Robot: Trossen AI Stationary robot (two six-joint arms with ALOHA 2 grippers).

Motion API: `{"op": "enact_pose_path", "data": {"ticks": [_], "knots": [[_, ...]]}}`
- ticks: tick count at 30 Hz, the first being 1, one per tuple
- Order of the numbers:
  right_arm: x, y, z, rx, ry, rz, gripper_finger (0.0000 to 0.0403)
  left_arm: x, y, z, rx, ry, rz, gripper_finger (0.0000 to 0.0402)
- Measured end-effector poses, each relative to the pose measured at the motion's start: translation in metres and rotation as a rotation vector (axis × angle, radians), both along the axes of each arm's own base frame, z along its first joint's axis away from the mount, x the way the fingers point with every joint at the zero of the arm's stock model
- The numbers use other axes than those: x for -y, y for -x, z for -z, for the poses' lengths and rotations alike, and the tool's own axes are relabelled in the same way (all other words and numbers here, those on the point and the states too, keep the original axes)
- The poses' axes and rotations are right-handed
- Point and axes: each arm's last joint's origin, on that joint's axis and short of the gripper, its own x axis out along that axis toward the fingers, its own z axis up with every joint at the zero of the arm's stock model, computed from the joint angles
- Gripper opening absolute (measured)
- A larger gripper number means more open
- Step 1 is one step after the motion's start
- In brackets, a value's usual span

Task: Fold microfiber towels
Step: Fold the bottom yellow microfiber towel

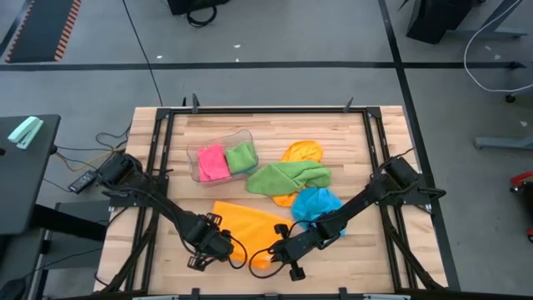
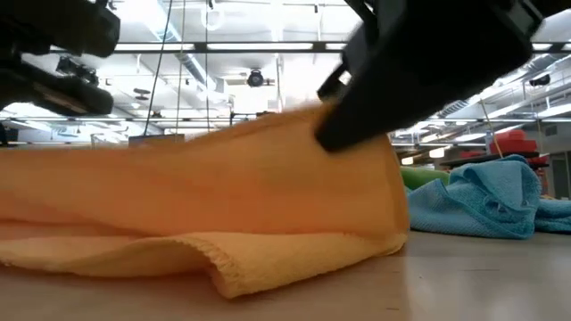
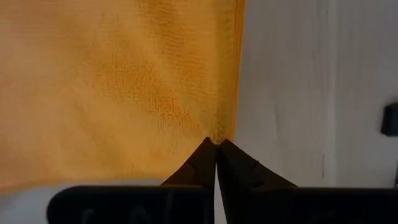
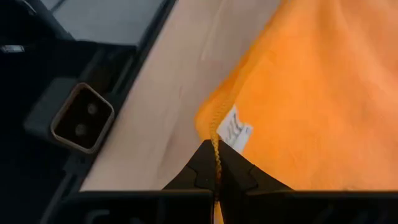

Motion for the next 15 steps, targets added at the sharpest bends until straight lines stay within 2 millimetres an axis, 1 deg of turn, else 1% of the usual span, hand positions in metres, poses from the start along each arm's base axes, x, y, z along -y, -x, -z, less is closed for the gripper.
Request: {"op": "enact_pose_path", "data": {"ticks": [9, 12, 15], "knots": [[-0.001, 0.002, 0.000, -0.002, 0.005, -0.005, 0.0011, 0.008, 0.003, 0.011, -0.029, -0.023, 0.020, 0.0011], [-0.002, 0.002, 0.000, -0.001, 0.009, -0.011, 0.0031, 0.009, 0.004, 0.012, -0.030, -0.028, 0.014, 0.0032], [-0.002, 0.002, 0.000, -0.003, 0.002, -0.018, 0.0066, 0.009, 0.004, 0.012, -0.033, -0.031, -0.002, 0.0060]]}}
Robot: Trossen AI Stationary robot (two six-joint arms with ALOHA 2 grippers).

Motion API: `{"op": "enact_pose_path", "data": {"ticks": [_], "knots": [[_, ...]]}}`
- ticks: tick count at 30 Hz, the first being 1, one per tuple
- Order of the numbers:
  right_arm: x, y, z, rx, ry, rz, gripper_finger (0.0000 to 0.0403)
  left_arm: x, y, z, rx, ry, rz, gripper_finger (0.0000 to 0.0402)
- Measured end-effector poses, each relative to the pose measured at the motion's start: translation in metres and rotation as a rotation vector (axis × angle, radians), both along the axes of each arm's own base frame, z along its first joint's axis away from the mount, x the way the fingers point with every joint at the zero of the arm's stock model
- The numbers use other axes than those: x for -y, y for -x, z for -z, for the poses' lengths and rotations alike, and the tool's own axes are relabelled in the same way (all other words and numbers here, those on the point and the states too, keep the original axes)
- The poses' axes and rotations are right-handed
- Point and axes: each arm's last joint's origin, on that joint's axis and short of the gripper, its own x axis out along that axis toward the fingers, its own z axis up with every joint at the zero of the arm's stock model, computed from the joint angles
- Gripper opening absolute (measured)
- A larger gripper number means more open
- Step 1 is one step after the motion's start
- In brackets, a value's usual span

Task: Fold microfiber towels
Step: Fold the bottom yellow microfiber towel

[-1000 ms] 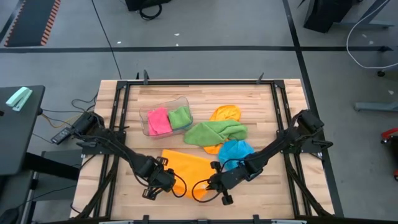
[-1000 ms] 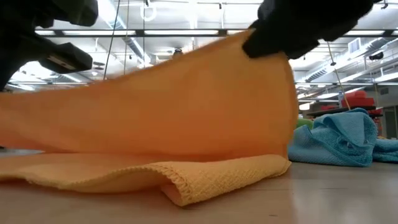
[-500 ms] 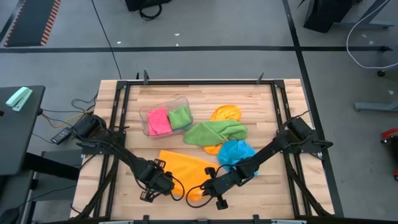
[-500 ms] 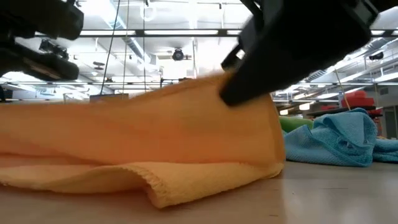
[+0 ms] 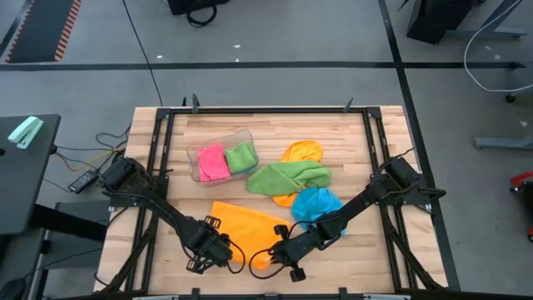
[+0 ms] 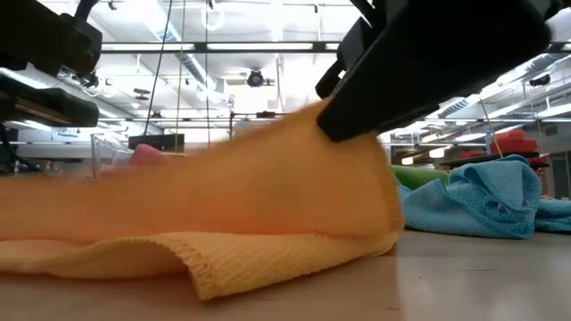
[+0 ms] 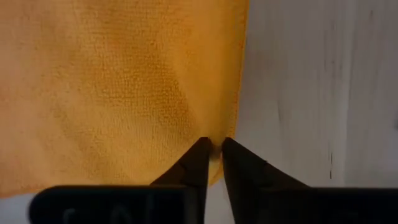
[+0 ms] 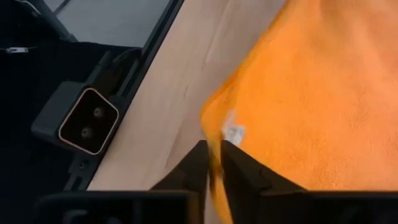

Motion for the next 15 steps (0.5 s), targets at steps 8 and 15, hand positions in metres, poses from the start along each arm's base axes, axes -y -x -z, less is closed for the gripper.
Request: {"op": "enact_pose_path", "data": {"ticks": [8, 15], "knots": [[0.000, 0.003, 0.001, -0.087, -0.021, -0.008, 0.0155, -0.002, 0.002, -0.004, -0.040, 0.022, -0.029, 0.0115], [0.007, 0.012, -0.021, -0.120, 0.034, 0.003, 0.0174, -0.003, -0.005, -0.032, 0.091, 0.034, -0.039, 0.0120]]}}
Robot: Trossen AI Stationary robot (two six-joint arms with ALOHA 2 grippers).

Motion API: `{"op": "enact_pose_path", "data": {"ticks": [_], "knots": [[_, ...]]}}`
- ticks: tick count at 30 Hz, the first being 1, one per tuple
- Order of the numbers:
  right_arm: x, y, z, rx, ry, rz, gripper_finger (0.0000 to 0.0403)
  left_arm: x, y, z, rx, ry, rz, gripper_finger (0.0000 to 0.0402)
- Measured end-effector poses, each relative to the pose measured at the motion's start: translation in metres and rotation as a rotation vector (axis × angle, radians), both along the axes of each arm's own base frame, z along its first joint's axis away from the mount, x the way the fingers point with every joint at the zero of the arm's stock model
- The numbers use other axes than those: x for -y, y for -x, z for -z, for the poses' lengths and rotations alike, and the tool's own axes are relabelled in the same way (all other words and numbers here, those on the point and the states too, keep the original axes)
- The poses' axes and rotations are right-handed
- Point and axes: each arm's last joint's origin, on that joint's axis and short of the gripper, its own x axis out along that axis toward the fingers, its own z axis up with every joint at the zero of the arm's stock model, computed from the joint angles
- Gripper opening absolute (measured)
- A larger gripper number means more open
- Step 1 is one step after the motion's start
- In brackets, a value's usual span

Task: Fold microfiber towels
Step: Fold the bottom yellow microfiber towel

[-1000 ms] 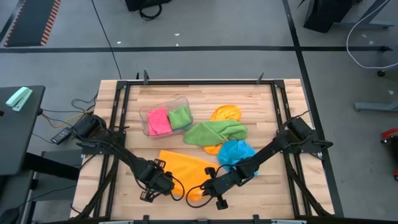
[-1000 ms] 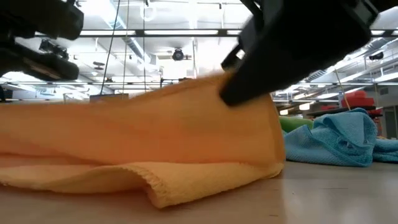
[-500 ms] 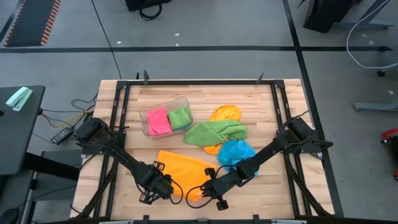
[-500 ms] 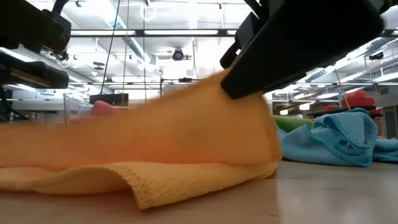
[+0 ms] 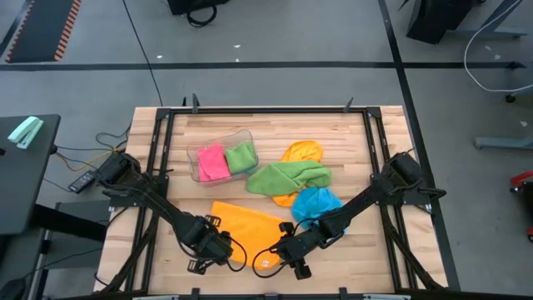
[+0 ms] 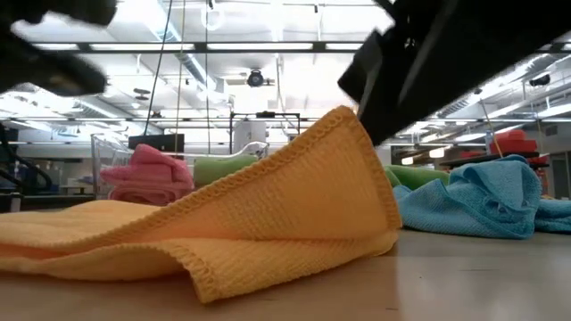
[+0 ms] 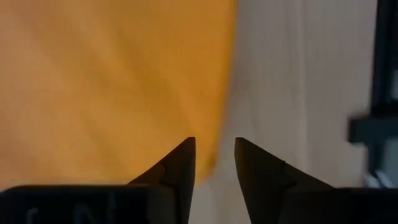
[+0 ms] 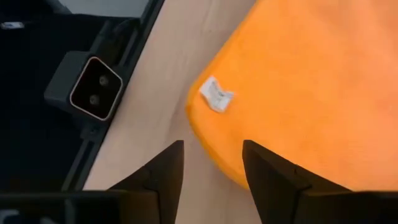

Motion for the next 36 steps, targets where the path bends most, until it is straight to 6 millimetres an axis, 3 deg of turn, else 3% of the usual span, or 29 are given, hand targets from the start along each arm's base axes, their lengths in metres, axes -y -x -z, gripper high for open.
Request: {"op": "enact_pose_path", "data": {"ticks": [4, 7, 13, 23, 36], "knots": [[0.004, 0.002, -0.012, 0.079, 0.081, -0.005, 0.0174, -0.004, -0.004, -0.001, 0.133, -0.150, 0.000, 0.0110], [0.009, 0.003, -0.008, 0.097, 0.149, 0.010, 0.0174, -0.009, -0.008, 0.002, 0.219, -0.235, -0.010, 0.0104], [0.024, 0.003, 0.007, 0.114, 0.179, 0.071, 0.0174, -0.018, -0.016, 0.018, 0.291, -0.210, -0.049, 0.0098], [0.058, 0.010, 0.036, 0.082, 0.219, 0.185, 0.0174, -0.050, -0.003, 0.051, 0.168, -0.277, -0.133, 0.0094], [0.094, 0.007, 0.040, 0.021, 0.298, 0.208, 0.0174, -0.050, 0.012, 0.056, 0.065, -0.277, -0.250, 0.0076]]}}
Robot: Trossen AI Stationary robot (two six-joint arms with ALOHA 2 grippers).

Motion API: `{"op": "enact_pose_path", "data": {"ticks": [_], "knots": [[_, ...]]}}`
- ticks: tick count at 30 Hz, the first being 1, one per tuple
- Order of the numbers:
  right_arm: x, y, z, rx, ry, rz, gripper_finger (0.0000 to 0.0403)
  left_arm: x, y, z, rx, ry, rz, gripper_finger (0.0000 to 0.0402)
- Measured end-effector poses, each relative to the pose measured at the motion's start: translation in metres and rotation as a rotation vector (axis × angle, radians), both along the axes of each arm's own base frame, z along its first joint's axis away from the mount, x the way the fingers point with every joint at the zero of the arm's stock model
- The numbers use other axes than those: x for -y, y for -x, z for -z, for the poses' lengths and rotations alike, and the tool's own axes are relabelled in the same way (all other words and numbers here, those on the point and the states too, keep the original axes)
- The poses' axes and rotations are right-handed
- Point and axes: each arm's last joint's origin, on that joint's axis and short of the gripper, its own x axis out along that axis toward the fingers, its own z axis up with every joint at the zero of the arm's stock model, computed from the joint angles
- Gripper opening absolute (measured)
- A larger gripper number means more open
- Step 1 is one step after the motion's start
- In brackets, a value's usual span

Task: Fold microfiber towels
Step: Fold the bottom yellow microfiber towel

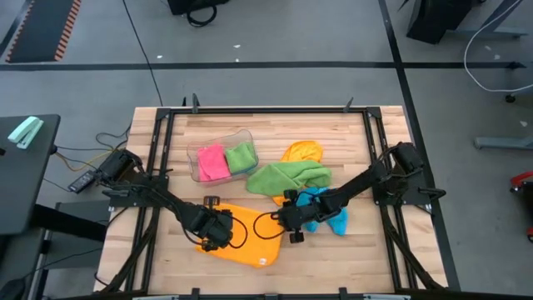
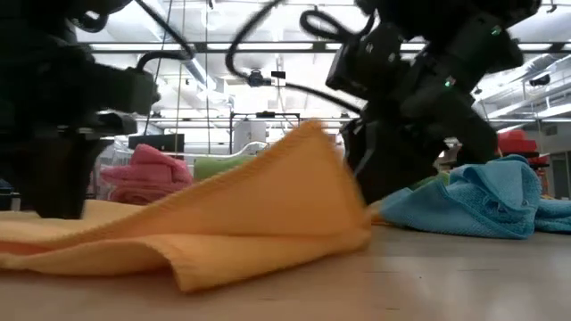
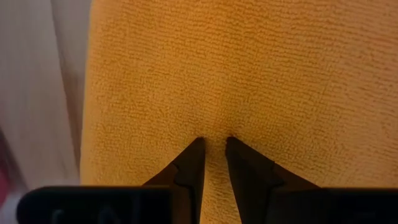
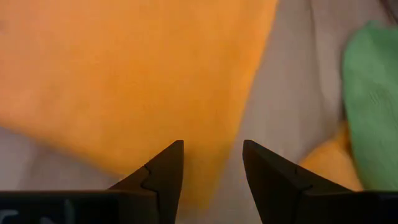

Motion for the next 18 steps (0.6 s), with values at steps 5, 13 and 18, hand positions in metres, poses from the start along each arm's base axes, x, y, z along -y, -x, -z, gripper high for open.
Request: {"op": "enact_pose_path", "data": {"ticks": [5, 13, 18], "knots": [[0.013, 0.001, -0.002, -0.043, 0.024, 0.017, 0.0172, -0.001, 0.014, -0.004, -0.091, -0.037, 0.013, 0.0068], [0.009, -0.001, -0.008, 0.006, 0.003, 0.001, 0.0148, 0.005, 0.008, -0.027, -0.073, 0.027, 0.139, 0.0059], [0.001, 0.001, -0.008, 0.003, -0.005, -0.028, 0.0145, 0.012, -0.011, -0.030, 0.111, 0.079, 0.258, 0.0063]]}}
